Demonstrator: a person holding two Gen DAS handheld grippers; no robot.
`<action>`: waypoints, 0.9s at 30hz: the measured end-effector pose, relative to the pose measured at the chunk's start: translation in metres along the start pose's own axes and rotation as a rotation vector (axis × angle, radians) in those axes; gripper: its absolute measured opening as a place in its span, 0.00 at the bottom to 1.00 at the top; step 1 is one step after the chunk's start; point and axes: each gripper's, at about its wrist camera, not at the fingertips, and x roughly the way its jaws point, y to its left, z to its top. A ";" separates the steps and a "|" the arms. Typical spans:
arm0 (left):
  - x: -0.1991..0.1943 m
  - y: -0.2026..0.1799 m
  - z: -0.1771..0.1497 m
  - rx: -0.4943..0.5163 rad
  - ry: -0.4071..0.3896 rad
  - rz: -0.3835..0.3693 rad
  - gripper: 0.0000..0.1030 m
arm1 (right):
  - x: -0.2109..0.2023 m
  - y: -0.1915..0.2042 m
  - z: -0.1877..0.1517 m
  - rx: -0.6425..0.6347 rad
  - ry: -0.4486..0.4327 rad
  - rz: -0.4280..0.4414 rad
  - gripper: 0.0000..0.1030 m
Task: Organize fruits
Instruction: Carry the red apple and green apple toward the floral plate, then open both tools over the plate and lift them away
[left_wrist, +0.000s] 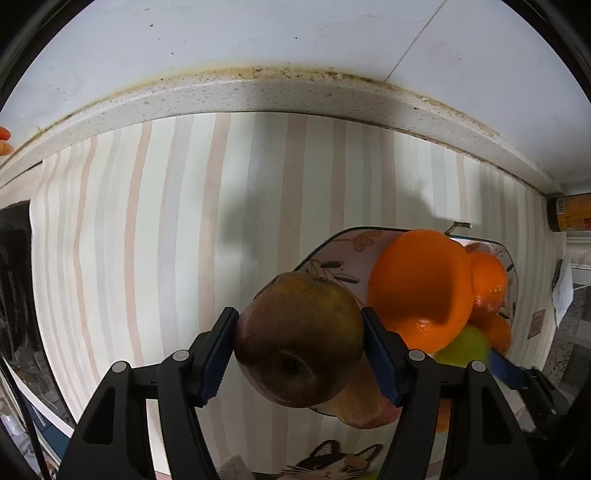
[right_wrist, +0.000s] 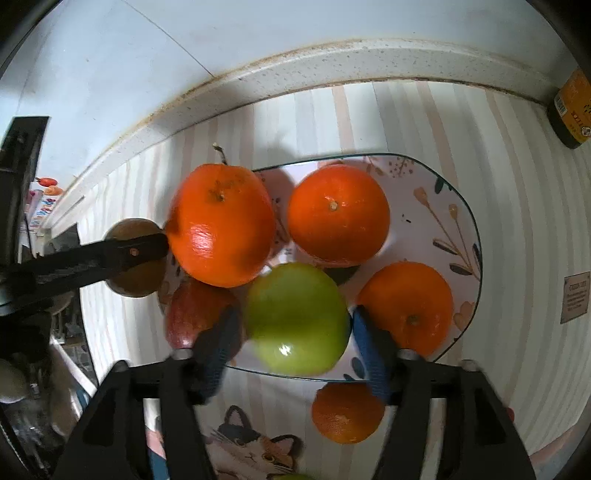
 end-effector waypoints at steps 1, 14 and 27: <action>-0.001 0.000 0.000 -0.004 -0.004 -0.008 0.83 | -0.004 0.002 0.000 -0.001 -0.003 -0.004 0.85; -0.040 0.000 -0.036 0.010 -0.098 0.040 0.95 | -0.045 0.006 -0.014 -0.038 -0.074 -0.174 0.92; -0.093 0.000 -0.110 0.022 -0.254 0.065 0.95 | -0.087 0.004 -0.064 -0.084 -0.140 -0.199 0.92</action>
